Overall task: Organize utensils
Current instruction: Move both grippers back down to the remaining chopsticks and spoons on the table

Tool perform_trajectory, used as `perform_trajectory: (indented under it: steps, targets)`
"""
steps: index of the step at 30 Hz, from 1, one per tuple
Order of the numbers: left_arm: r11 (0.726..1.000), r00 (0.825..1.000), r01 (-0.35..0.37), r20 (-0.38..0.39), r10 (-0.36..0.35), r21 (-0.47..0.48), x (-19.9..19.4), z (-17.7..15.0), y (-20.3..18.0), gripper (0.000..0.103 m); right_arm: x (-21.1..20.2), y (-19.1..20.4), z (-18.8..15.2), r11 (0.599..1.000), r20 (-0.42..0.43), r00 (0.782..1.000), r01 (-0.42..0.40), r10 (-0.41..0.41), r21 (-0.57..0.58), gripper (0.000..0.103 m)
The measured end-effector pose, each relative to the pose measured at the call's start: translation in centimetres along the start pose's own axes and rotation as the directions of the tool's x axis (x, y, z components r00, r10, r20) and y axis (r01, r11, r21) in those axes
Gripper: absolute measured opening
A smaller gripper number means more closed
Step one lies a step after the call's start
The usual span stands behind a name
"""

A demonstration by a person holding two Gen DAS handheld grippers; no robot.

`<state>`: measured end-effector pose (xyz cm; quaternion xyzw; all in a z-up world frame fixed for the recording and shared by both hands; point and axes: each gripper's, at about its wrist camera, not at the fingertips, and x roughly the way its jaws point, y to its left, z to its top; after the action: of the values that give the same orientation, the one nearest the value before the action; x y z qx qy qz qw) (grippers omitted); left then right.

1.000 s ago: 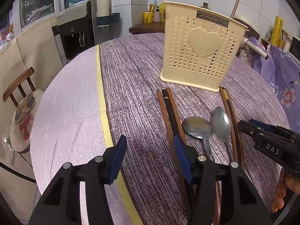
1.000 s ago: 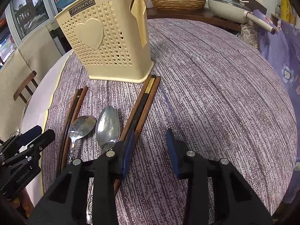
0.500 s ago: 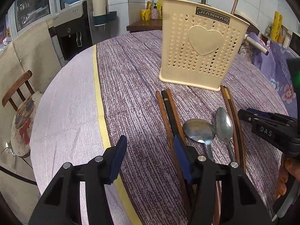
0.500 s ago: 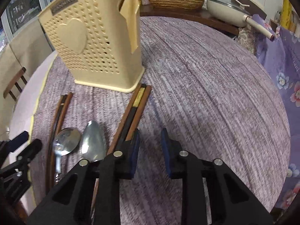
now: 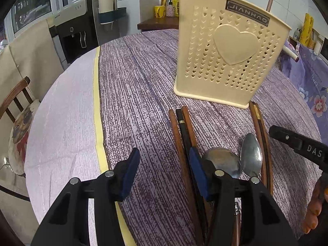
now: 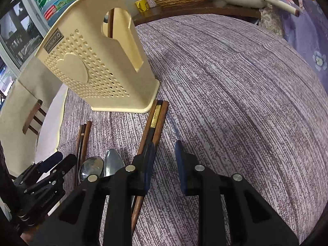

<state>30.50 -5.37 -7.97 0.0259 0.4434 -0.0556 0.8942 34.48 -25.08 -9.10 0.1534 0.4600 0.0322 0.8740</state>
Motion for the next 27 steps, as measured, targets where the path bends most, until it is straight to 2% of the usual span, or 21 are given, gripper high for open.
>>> perform_trajectory:
  steps: [9,11,16,23,27]
  targets:
    - [1.0,1.0,-0.012,-0.001,0.012,-0.019,0.2,0.1,0.7,0.049,0.8,1.6,0.2,0.997,-0.012,0.998,0.06,-0.061,-0.045,0.023]
    - [1.0,1.0,0.003,-0.009,-0.003,-0.027,0.5,0.2,1.0,0.049,0.7,1.5,0.2,0.997,-0.012,0.998,0.065,-0.066,-0.047,0.023]
    - [1.0,0.999,-0.027,-0.017,0.027,-0.002,1.1,0.9,0.2,0.049,1.4,2.0,0.8,0.989,-0.01,0.993,0.12,-0.121,-0.081,0.023]
    - [0.998,0.998,-0.051,-0.026,0.052,0.03,2.0,1.9,0.4,0.049,1.6,1.1,1.4,0.992,-0.006,0.994,0.11,-0.111,-0.066,0.019]
    - [0.998,0.998,-0.052,-0.029,0.053,0.022,2.0,1.9,0.8,0.049,1.9,1.5,1.7,0.987,-0.01,0.99,0.14,-0.141,-0.082,0.019]
